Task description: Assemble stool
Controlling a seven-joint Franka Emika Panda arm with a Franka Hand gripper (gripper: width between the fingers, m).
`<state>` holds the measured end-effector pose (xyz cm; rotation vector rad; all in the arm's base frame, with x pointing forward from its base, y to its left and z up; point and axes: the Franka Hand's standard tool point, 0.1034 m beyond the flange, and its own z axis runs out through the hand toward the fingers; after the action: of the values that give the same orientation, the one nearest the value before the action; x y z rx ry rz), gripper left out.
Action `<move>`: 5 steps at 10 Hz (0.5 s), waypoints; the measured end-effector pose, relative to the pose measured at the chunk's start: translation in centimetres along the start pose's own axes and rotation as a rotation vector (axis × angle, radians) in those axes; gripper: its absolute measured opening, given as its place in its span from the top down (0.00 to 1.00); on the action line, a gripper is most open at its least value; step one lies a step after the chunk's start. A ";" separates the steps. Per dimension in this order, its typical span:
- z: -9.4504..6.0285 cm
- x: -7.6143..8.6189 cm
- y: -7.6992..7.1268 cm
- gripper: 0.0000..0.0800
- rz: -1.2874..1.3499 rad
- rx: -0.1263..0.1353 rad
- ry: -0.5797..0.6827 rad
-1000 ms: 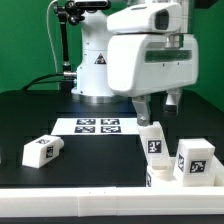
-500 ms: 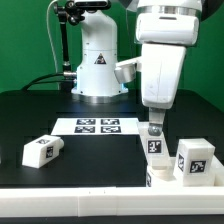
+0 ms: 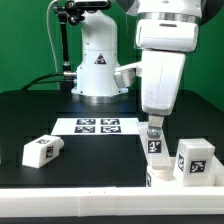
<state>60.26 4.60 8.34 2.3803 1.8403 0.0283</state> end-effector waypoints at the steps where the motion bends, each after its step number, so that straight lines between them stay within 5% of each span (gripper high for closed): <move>1: 0.0 0.0 0.0 0.58 0.020 0.000 0.000; 5: 0.0 0.0 -0.1 0.58 0.203 0.001 0.000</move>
Offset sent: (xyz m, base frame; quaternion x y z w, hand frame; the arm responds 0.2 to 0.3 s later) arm 0.0000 0.0000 0.0000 0.0000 0.0000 0.1296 0.9916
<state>60.22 4.66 8.32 2.5573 1.5921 0.0474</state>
